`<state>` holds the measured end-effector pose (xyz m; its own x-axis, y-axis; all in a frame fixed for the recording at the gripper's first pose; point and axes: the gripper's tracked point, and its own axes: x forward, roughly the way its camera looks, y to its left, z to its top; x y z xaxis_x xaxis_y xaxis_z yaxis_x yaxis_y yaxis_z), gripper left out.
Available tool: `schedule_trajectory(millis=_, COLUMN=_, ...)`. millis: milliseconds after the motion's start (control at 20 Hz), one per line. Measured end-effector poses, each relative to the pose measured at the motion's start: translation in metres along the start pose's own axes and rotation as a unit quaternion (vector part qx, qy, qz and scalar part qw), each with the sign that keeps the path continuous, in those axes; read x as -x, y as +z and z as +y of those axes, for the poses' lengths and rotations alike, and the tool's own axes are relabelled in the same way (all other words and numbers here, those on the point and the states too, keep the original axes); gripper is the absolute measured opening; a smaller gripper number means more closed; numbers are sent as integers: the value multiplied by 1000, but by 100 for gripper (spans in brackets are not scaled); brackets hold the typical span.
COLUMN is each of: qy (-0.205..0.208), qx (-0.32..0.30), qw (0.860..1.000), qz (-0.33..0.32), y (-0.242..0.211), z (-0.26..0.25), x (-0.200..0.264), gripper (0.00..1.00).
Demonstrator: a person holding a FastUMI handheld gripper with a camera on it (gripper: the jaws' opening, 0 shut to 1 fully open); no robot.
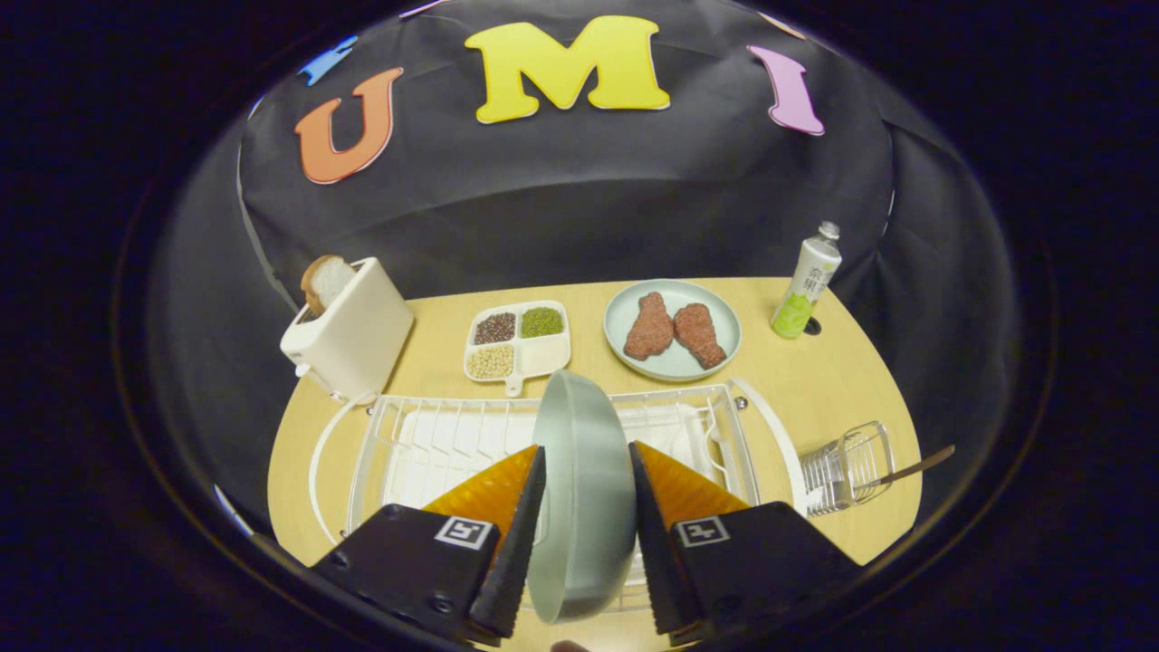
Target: Take the plate from the dish rack, then take the spoon from the basket and place it into the plate.
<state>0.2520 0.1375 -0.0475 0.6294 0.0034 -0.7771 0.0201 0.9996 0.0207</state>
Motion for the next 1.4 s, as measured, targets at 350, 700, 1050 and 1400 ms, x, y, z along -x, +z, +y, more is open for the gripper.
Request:
schedule_trajectory(millis=350, qy=-28, qx=-5, qw=1000, qz=-12, y=7, z=-5, x=16, gripper=37)
schedule_trajectory(millis=700, qy=-34, qx=4, qw=998, qz=-59, y=35, z=-13, x=57, gripper=32)
schedule_trajectory(millis=1050, qy=38, qx=-9, qw=995, qz=-88, y=5, z=-14, x=131, gripper=28)
schedule_trajectory(millis=1400, qy=102, qx=-34, qw=992, qz=-65, y=-111, z=-49, x=155, gripper=28)
